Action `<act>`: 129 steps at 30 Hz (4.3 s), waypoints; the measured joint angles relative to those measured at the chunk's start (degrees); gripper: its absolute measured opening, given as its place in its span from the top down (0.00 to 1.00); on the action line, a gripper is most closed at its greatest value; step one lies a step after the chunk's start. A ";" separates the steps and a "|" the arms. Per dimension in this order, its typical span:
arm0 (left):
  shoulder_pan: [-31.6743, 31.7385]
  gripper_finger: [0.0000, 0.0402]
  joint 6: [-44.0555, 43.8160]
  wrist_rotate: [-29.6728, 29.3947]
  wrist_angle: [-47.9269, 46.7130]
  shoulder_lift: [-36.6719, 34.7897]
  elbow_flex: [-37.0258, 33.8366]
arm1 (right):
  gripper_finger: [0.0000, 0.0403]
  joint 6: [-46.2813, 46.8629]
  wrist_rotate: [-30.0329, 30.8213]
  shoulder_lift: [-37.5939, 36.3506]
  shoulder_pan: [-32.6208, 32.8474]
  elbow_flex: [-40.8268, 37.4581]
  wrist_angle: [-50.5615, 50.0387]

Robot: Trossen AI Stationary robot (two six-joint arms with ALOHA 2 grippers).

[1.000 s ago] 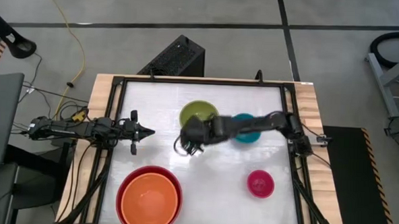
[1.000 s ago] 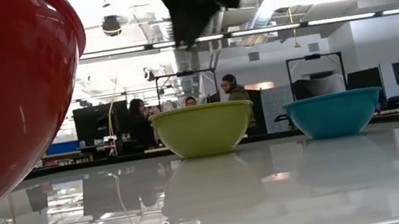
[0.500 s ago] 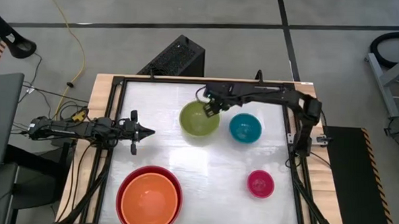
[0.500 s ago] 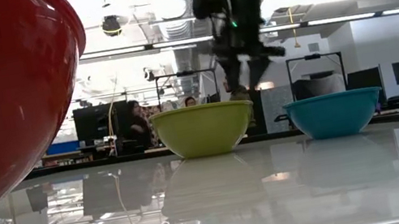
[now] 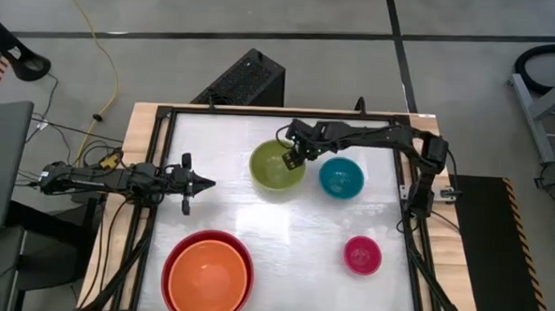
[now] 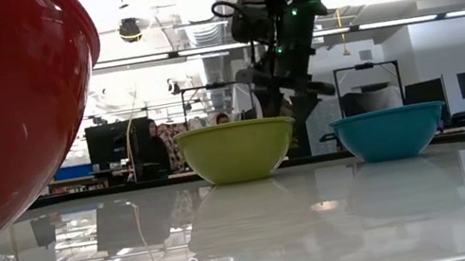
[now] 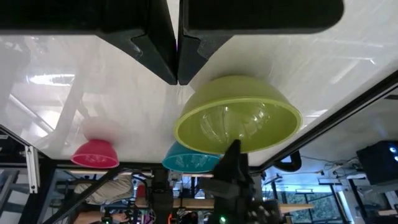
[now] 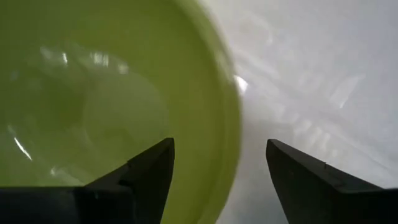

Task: Nest bowls inside each other
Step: Stack the green bowl on top of the orange stacked bowls, then stack the blue bowl on top of the green stacked bowls

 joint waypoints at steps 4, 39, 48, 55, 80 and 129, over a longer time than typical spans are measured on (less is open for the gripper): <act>0.00 1.00 -0.01 -0.01 0.00 0.01 0.01 | 0.35 0.51 -0.81 0.01 -0.30 -3.31 3.54; 0.01 1.00 -0.02 0.00 0.00 0.01 0.00 | 0.95 2.76 10.50 -13.25 23.10 3.26 21.13; 0.01 1.00 -0.02 0.00 0.00 0.01 0.00 | 0.95 3.51 10.33 -3.12 36.03 11.82 31.18; 0.02 1.00 0.00 0.00 0.00 0.01 0.02 | 0.95 2.37 9.00 12.25 40.25 30.59 21.52; 0.00 1.00 0.00 0.00 0.00 -0.03 0.00 | 0.95 8.09 -0.56 35.75 37.07 57.26 1.70; 0.00 1.00 -0.02 -0.01 0.00 -0.03 0.01 | 0.46 2.45 -0.64 29.76 34.54 58.05 -5.48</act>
